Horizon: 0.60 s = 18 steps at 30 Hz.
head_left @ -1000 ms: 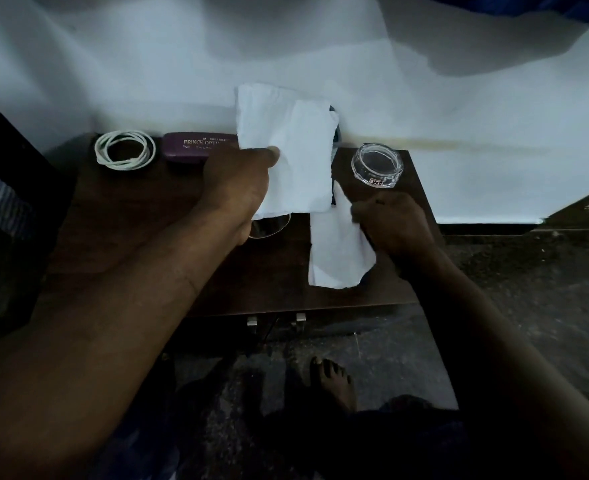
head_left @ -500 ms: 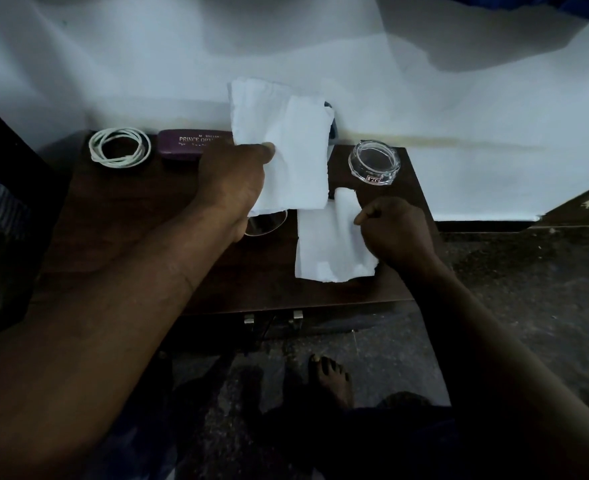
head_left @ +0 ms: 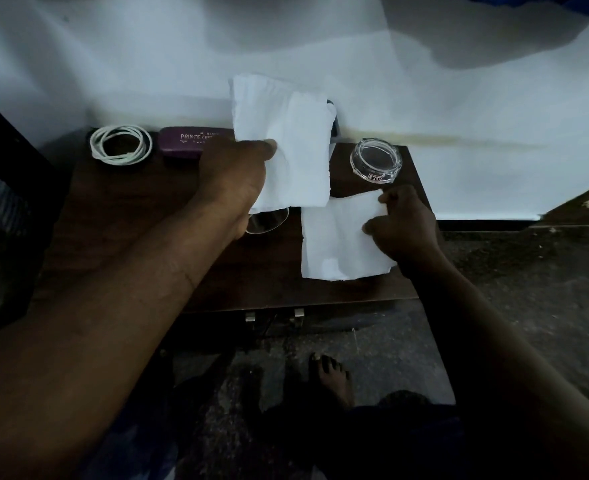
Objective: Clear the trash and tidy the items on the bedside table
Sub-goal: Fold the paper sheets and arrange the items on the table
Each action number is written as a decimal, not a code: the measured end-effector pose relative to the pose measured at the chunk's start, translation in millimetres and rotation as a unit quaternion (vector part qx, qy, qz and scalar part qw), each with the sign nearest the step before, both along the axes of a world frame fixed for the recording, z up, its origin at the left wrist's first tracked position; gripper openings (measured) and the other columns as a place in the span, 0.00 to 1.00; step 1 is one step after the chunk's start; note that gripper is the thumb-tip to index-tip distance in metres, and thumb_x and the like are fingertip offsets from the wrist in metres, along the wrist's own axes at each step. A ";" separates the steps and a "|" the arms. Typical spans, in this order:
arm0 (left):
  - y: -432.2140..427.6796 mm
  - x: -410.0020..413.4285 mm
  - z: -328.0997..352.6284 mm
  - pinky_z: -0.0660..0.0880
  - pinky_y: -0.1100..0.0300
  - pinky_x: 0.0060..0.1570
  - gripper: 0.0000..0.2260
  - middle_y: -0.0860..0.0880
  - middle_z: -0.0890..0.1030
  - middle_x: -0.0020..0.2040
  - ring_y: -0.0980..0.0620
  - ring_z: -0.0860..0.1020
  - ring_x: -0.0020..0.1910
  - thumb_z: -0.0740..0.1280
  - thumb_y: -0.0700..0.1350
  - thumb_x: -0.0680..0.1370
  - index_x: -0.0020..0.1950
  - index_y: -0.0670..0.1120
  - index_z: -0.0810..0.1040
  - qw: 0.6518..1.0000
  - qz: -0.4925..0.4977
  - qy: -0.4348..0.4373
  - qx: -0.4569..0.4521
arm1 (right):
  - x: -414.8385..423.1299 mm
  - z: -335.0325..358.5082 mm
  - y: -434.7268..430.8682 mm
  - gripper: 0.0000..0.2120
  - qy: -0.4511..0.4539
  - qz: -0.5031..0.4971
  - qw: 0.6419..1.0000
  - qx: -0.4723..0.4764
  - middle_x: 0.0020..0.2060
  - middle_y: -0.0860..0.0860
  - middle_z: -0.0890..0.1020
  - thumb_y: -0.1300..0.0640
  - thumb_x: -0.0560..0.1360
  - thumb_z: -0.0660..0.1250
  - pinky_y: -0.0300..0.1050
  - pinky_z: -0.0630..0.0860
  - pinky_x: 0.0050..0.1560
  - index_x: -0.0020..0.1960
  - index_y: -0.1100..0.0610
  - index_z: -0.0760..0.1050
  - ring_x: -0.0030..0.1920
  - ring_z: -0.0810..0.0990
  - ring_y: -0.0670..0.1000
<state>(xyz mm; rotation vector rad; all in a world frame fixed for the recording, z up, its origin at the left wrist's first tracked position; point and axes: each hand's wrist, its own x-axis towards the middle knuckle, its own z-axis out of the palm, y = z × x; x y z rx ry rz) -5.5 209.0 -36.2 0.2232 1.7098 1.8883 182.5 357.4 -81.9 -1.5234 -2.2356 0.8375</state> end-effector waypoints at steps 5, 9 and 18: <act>0.6 0.7 -0.5 0.73 0.71 0.24 0.08 0.63 0.82 0.30 0.68 0.80 0.28 0.75 0.42 0.76 0.40 0.52 0.80 1.000 0.001 0.002 -0.002 | 2.1 1.7 -5.3 0.14 0.007 -0.012 1.000 -0.022 0.38 0.45 0.77 0.63 0.70 0.70 0.31 0.70 0.27 0.53 0.51 0.77 0.36 0.78 0.47; 2.0 0.7 -2.3 0.74 0.71 0.26 0.07 0.62 0.83 0.34 0.67 0.81 0.30 0.75 0.42 0.76 0.41 0.52 0.80 1.000 0.004 0.003 -0.005 | -1.8 5.4 -6.8 0.06 -0.008 -0.004 1.000 -0.010 0.35 0.42 0.78 0.62 0.72 0.69 0.30 0.64 0.21 0.44 0.53 0.82 0.34 0.74 0.41; 2.9 0.4 -3.1 0.74 0.70 0.26 0.06 0.61 0.84 0.34 0.66 0.81 0.31 0.75 0.42 0.76 0.42 0.51 0.81 1.000 0.003 0.011 -0.013 | -1.1 8.8 1.8 0.19 0.066 -0.067 0.990 -0.108 0.47 0.46 0.81 0.66 0.67 0.76 0.35 0.72 0.33 0.55 0.53 0.81 0.44 0.78 0.46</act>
